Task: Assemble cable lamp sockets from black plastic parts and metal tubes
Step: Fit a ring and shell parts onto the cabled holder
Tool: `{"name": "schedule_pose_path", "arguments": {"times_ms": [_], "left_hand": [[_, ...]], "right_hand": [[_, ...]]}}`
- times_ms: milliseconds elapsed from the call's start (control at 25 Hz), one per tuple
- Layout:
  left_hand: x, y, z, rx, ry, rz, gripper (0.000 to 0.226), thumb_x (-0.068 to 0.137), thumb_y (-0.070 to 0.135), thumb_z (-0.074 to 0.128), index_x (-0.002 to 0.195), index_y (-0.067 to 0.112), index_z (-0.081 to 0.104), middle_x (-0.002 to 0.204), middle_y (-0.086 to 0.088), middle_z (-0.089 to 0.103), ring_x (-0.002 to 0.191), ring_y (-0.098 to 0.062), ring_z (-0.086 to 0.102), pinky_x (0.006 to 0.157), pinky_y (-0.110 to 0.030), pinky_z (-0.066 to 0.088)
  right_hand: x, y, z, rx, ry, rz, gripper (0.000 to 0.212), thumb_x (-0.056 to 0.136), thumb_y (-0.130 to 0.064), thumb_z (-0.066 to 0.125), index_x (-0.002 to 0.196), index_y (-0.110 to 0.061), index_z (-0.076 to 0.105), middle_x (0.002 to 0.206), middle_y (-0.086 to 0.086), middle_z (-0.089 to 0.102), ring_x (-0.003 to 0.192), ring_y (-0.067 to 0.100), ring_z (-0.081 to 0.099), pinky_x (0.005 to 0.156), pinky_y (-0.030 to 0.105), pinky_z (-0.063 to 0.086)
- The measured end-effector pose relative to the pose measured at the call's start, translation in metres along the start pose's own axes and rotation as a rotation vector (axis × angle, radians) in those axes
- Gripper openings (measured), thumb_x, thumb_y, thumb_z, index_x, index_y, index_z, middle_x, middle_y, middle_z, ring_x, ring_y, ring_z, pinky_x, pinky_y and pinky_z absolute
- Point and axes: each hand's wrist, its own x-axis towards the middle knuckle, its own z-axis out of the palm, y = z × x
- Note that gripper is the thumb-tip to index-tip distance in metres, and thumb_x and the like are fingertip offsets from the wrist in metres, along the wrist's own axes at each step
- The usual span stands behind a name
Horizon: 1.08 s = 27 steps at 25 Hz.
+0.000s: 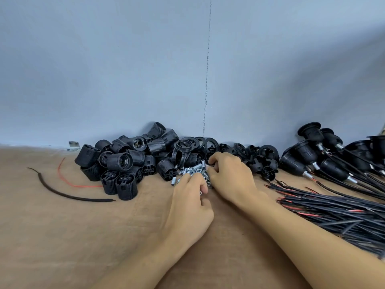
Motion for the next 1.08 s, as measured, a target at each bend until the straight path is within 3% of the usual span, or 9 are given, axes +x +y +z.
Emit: {"name": "schedule_pose_path", "arguments": {"times_ms": [120, 240, 560, 760, 920, 1080], "left_hand": [[0.004, -0.006, -0.006, 0.000, 0.002, -0.045, 0.028, 0.072, -0.002, 0.054, 0.077, 0.025, 0.048, 0.074, 0.009, 0.046, 0.073, -0.011, 0.046, 0.062, -0.027, 0.036], [0.004, -0.006, -0.005, 0.022, -0.019, -0.042, 0.027, 0.073, 0.001, 0.053, 0.072, 0.027, 0.046, 0.071, 0.008, 0.048, 0.070, -0.010, 0.047, 0.060, -0.029, 0.036], [0.007, -0.011, -0.002, 0.014, 0.003, -0.034, 0.022, 0.076, 0.003, 0.057, 0.077, 0.024, 0.052, 0.072, 0.007, 0.053, 0.073, -0.011, 0.053, 0.061, -0.030, 0.044], [0.008, -0.011, -0.001, -0.006, 0.017, -0.047, 0.020, 0.076, 0.001, 0.056, 0.079, 0.020, 0.055, 0.072, 0.005, 0.056, 0.078, -0.014, 0.054, 0.065, -0.034, 0.048], [0.010, -0.011, -0.001, 0.004, 0.017, -0.054, 0.019, 0.077, 0.003, 0.058, 0.078, 0.022, 0.055, 0.073, 0.006, 0.058, 0.074, -0.012, 0.056, 0.065, -0.033, 0.050], [0.011, -0.012, -0.003, -0.023, 0.014, -0.095, 0.021, 0.077, 0.005, 0.061, 0.075, 0.025, 0.057, 0.070, 0.008, 0.062, 0.068, -0.008, 0.058, 0.063, -0.027, 0.050]], "right_hand": [[0.006, 0.000, 0.004, 0.029, 0.061, 0.055, 0.023, 0.093, -0.037, 0.058, 0.112, -0.024, 0.055, 0.100, -0.004, 0.066, 0.095, 0.023, 0.063, 0.070, 0.033, 0.039], [0.011, 0.002, 0.007, -0.018, 0.027, 0.085, 0.029, 0.093, -0.035, 0.057, 0.120, -0.023, 0.058, 0.105, -0.002, 0.068, 0.101, 0.027, 0.063, 0.071, 0.033, 0.037], [0.012, 0.006, 0.000, 0.035, 0.018, 0.104, 0.013, 0.093, -0.030, 0.056, 0.102, -0.029, 0.065, 0.096, -0.005, 0.069, 0.096, 0.024, 0.062, 0.074, 0.033, 0.042], [0.016, -0.007, -0.005, 0.113, 0.057, -0.037, 0.026, 0.092, -0.028, 0.059, 0.119, -0.029, 0.062, 0.093, -0.007, 0.063, 0.095, 0.021, 0.060, 0.079, 0.037, 0.049], [0.031, -0.032, 0.002, 0.117, -0.061, -0.173, 0.038, 0.097, -0.032, 0.056, 0.135, -0.033, 0.058, 0.114, 0.002, 0.057, 0.107, 0.025, 0.057, 0.092, 0.042, 0.049], [0.046, -0.043, 0.008, 0.094, -0.069, -0.125, 0.023, 0.097, -0.029, 0.056, 0.116, -0.028, 0.070, 0.112, 0.003, 0.059, 0.106, 0.028, 0.059, 0.088, 0.039, 0.050]]}}
